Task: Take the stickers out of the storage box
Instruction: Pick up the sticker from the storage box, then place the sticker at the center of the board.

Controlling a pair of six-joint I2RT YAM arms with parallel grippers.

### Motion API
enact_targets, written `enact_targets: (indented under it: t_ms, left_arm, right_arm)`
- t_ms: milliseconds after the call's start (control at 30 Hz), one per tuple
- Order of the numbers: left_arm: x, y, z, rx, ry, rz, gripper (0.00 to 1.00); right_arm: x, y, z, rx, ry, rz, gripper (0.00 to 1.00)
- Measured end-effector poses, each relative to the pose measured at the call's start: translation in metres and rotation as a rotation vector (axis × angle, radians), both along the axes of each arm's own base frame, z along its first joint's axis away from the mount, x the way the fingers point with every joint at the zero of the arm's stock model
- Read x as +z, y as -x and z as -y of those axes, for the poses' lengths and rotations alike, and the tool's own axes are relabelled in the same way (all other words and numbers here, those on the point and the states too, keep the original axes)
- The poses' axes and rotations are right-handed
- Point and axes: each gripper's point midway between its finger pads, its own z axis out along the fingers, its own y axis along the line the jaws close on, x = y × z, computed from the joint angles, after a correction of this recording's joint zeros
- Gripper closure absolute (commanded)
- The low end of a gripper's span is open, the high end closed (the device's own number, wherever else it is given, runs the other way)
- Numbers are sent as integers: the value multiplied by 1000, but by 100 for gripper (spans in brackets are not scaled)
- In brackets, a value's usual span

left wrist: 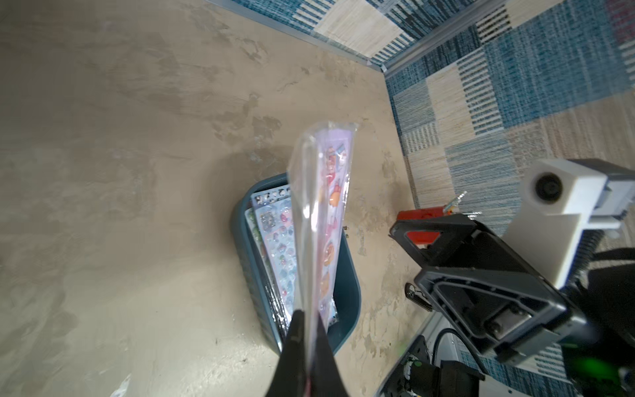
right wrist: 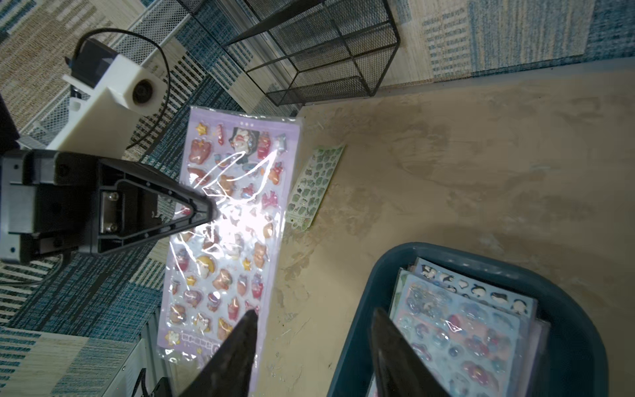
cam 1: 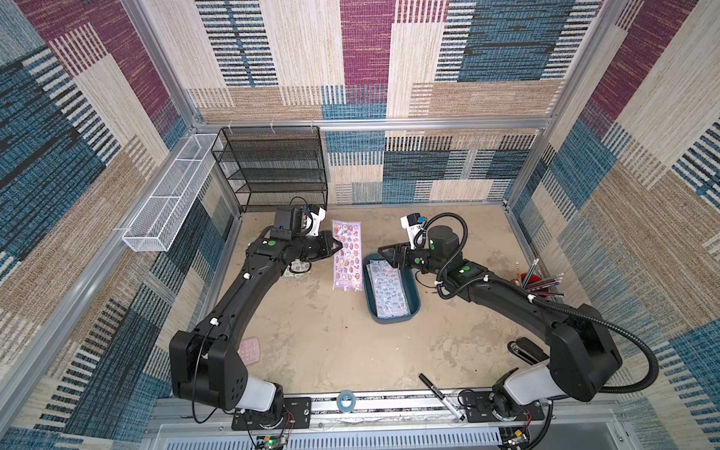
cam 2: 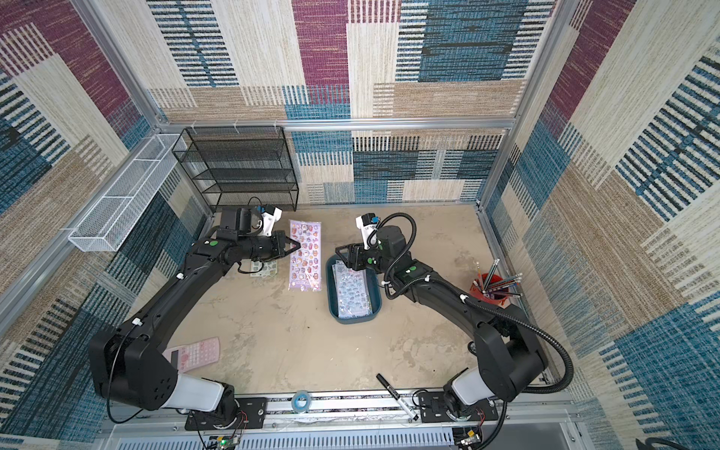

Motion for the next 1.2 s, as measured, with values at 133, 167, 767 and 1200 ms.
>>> enact_targets:
  t_ms: [133,167,767,1200]
  left_arm:
    - [-12,-5,-24,76,-61,-28,100]
    - [-18,-6,-29,92,-76,-41,100]
    - [-103,-76,-48,181,-246,-228,100]
    - [-153,-135,-51,190,-348,-285,100]
  right_arm:
    - [-17,-2,12,-50,71,-8,45]
    - [-21,-2,15,-60,88,-9,44]
    - [-56,3,25,-131,273,0,45]
    - [-66,11,30,-165,330,4,44]
